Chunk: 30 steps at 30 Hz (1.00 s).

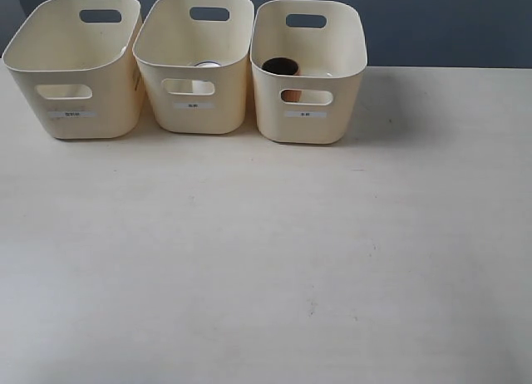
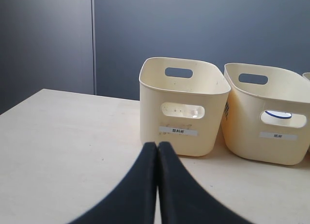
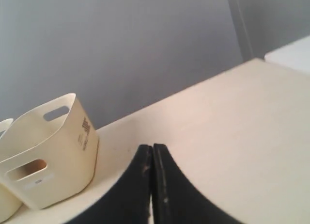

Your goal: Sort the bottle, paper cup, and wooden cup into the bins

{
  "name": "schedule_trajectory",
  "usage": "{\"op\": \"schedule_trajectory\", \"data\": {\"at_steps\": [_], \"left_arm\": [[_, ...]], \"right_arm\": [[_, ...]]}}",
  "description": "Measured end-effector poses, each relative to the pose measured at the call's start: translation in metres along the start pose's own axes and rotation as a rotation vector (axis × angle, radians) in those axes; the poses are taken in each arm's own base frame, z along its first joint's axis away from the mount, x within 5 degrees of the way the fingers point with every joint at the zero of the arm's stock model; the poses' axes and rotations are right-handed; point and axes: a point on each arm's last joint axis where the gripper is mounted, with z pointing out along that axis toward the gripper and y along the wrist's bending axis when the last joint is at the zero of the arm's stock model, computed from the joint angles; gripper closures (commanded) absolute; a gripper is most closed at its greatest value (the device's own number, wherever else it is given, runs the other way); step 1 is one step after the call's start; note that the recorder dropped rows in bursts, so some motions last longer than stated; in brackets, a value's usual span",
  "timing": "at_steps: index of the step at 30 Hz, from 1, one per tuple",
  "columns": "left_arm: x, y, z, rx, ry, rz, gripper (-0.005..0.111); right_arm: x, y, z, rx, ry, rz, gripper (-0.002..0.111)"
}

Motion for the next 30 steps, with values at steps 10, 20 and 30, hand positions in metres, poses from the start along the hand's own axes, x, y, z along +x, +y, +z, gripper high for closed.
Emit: {"op": "schedule_trajectory", "data": {"at_steps": [10, 20, 30], "left_arm": [[0.000, 0.000, 0.000, 0.000, 0.000, 0.000, 0.107], [0.000, 0.000, 0.000, 0.000, 0.000, 0.000, 0.107], [0.000, 0.000, 0.000, 0.000, 0.000, 0.000, 0.107]], "right_arm": [[0.017, 0.005, 0.001, -0.076, 0.144, 0.077, 0.109], [0.004, 0.006, 0.001, -0.097, -0.013, -0.189, 0.109], [-0.010, -0.007, -0.001, 0.118, -0.069, -0.746, 0.109]]}}
